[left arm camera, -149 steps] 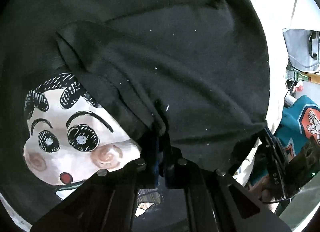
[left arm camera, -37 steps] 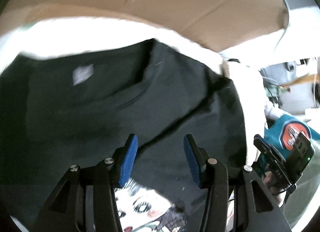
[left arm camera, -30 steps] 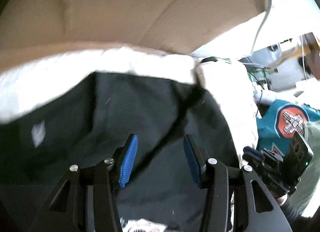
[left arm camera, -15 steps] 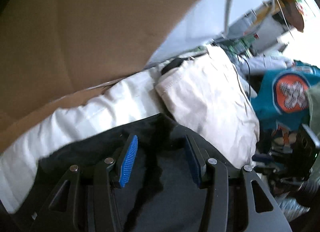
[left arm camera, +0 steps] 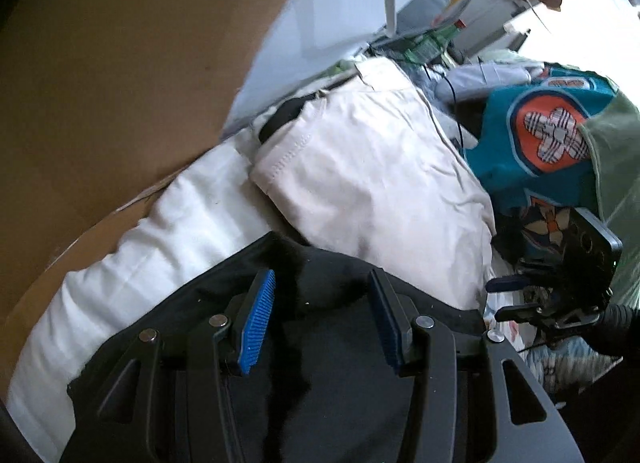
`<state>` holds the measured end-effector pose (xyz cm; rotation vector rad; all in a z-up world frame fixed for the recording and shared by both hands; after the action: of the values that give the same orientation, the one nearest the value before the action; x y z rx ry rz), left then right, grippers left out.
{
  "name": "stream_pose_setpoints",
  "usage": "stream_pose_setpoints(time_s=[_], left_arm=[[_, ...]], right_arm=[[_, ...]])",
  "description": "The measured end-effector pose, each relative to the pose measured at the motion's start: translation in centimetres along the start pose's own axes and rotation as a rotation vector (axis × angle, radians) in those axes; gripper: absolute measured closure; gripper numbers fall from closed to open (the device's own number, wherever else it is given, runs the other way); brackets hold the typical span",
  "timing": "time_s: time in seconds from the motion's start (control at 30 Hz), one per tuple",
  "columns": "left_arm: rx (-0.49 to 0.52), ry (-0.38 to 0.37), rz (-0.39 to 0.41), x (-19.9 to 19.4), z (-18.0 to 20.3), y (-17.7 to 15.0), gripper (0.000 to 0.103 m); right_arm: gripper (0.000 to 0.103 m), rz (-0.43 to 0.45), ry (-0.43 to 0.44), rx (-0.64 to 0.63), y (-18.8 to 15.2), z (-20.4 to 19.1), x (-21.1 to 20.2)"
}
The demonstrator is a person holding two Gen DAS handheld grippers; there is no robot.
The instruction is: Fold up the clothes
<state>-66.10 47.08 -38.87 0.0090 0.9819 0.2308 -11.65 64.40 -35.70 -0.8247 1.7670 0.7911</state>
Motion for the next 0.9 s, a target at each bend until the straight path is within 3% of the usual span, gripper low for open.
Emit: stream_pose_setpoints(time_s=[0.17, 0.23, 0.47, 0.67, 0.7, 0.8, 0.9], left_arm=[[0.054, 0.042, -0.059, 0.0, 0.3, 0.2, 0.056], [0.07, 0.056, -0.075, -0.1, 0.4, 0.3, 0.072], [0.127, 0.102, -0.118, 0.1, 1.0, 0.7, 0.097], [0.157, 0.127, -0.074, -1.0, 1.9, 1.3, 0.1], [0.162, 0.134, -0.073, -1.1, 2.0, 1.5, 0.101], [0.174, 0.15, -0.073, -1.3, 2.4, 1.9, 0.101], [0.186, 0.165, -0.077, -1.1, 2.8, 2.4, 0.101]], right_arm=[[0.071, -0.014, 0.006, -0.015, 0.2, -0.4, 0.6], [0.071, -0.016, 0.008, -0.019, 0.3, -0.6, 0.8], [0.071, -0.031, 0.009, 0.006, 0.6, -0.9, 1.7], [0.071, -0.029, -0.024, 0.003, 0.4, -1.3, 2.4], [0.073, -0.029, -0.027, 0.003, 0.4, -1.3, 2.4], [0.092, -0.036, -0.036, -0.011, 0.3, -1.3, 2.5], [0.096, -0.028, -0.033, -0.015, 0.2, -1.2, 2.3]])
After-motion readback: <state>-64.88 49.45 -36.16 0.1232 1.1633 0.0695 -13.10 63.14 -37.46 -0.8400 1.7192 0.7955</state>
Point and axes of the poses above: each gripper's, at about its wrist camera, not at the fingertips, and x roughly the way its jaws point, z to its right, y to its top, the point moved 2 cm from there along x, roughly the way its jaws point, and after that the axes turned 15 degrees about -z, right-handed, at the moved point
